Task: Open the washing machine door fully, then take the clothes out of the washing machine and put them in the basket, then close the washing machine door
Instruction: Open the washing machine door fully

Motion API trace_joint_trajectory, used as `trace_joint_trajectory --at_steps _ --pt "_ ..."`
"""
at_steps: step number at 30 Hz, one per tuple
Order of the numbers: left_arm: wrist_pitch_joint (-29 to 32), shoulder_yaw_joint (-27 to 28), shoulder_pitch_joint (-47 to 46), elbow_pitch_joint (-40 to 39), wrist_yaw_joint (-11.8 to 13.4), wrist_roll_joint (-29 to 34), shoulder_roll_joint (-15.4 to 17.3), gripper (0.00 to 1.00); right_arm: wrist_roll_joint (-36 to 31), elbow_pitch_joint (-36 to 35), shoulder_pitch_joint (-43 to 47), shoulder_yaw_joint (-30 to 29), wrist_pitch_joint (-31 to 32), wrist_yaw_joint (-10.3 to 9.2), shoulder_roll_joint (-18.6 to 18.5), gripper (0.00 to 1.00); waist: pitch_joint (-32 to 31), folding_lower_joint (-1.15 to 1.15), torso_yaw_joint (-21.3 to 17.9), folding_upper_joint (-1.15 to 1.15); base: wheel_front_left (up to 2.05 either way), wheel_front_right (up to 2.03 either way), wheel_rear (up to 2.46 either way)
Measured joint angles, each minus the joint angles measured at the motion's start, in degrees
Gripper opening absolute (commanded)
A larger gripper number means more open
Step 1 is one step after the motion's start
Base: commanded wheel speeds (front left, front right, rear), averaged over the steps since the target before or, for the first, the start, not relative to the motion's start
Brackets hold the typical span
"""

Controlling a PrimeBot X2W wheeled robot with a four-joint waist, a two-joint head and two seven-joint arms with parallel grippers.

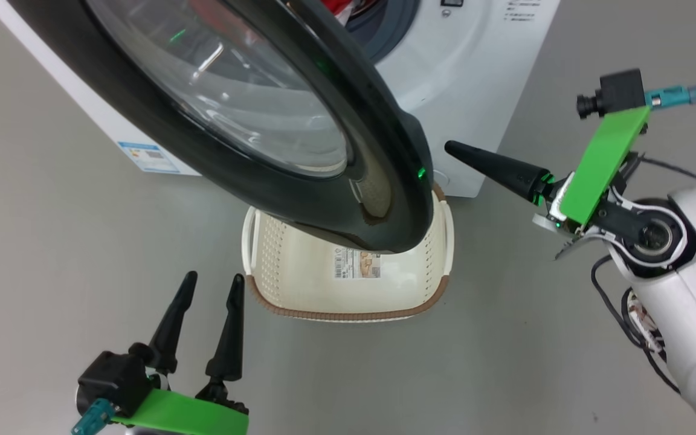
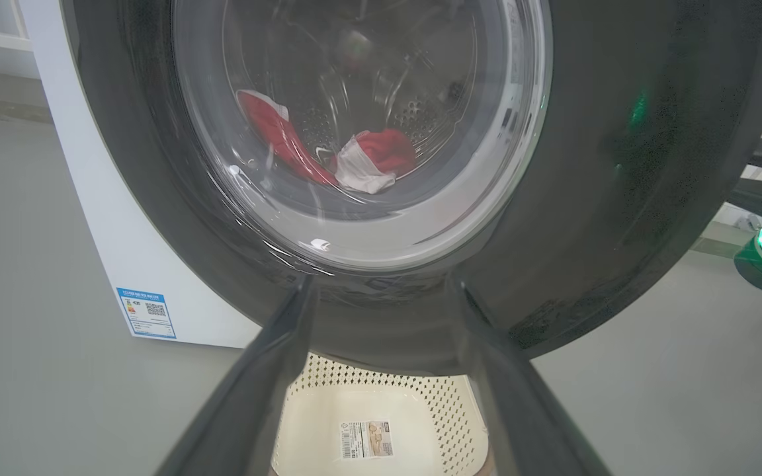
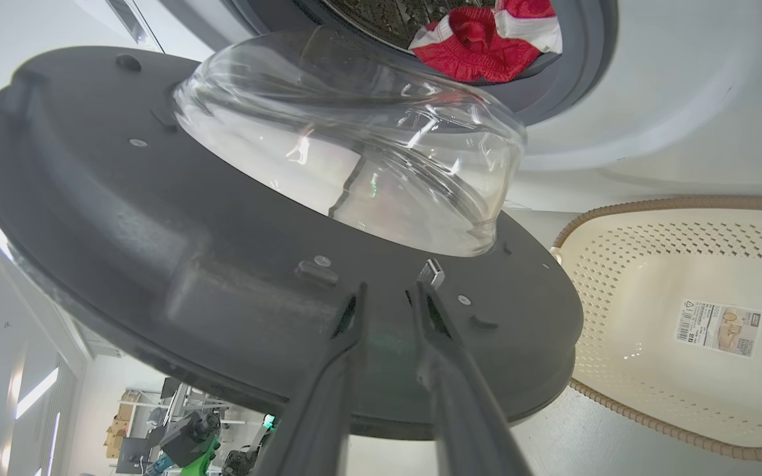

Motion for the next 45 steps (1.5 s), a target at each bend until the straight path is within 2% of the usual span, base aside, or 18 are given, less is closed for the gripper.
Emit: trace_joint_trajectory --at_steps 12,25,30,45 --pt "0.0 2.0 1.4 0.1 -0.5 0.8 0.0 1.00 0.2 -1.7 13.1 -3.3 -5.7 0.00 -0.9 1.00 -2.3 0.00 -3.3 0.00 0.00 0.00 0.00" --pt "0.0 2.8 2.3 0.1 -0.5 1.3 0.1 1.00 -1.5 -2.9 21.9 -3.5 -13.3 0.00 -1.5 1.00 -3.6 0.00 -5.9 0.00 0.00 0.00 0.00" --pt "0.0 2.9 2.4 0.1 -0.5 1.3 0.1 1.00 -4.1 -4.5 24.2 -3.5 -18.6 0.00 -2.3 1.00 -3.8 0.00 -6.1 0.00 0.00 0.00 0.00" --pt "0.0 2.9 3.6 1.1 -0.5 1.3 0.1 1.00 -10.0 -5.6 29.5 2.6 -33.8 0.00 -7.0 1.00 -4.5 0.00 -6.3 0.00 0.00 0.00 0.00"
